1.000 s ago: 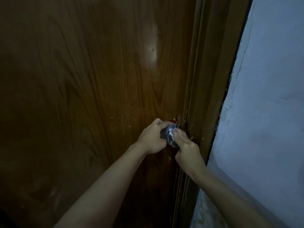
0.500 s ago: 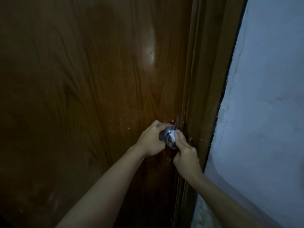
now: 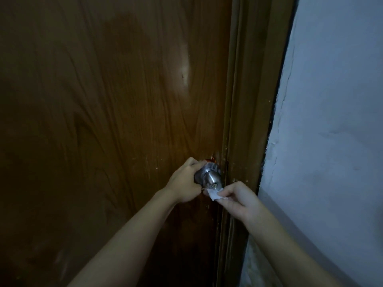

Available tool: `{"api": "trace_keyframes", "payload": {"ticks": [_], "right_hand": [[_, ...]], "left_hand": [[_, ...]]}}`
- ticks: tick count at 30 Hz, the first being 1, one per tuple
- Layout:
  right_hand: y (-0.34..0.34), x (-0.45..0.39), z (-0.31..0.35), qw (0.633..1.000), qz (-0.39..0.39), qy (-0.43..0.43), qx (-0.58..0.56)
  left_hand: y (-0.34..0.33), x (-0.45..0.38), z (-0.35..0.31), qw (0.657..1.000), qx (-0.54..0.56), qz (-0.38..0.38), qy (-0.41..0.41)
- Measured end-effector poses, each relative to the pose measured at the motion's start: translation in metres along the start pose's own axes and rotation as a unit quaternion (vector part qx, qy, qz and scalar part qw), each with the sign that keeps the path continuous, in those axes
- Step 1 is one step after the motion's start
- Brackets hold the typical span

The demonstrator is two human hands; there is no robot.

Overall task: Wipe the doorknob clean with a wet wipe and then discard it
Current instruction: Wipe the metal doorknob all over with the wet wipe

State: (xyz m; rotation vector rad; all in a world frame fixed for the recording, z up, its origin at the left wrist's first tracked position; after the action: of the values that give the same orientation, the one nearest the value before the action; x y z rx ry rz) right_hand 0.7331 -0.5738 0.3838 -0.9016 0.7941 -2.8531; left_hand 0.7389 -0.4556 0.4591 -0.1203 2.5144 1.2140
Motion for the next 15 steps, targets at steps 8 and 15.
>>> {"api": "trace_keyframes", "payload": {"ticks": [8,15], "right_hand": [[0.006,0.002,0.021,0.976,-0.081,0.129,0.153],[-0.027,0.035,0.012,0.686,-0.058,0.513,0.513]], "left_hand": [[-0.001,0.0,-0.001,1.0,-0.004,0.013,0.007],[0.0,0.0,0.002,1.0,0.001,0.0,0.002]]}}
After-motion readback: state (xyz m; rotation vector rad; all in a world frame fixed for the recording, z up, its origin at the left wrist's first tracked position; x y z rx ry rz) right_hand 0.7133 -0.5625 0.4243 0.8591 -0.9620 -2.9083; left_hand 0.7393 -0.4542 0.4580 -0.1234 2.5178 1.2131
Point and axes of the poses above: each hand's wrist, its own x-axis away from the middle knuckle, its own y-axis out of the back of the hand, z = x × y, the point moved 8 cm from there along -x, towards the middle knuckle, and after that the axes turned 8 degrees about -z, right-handed, at the moved point
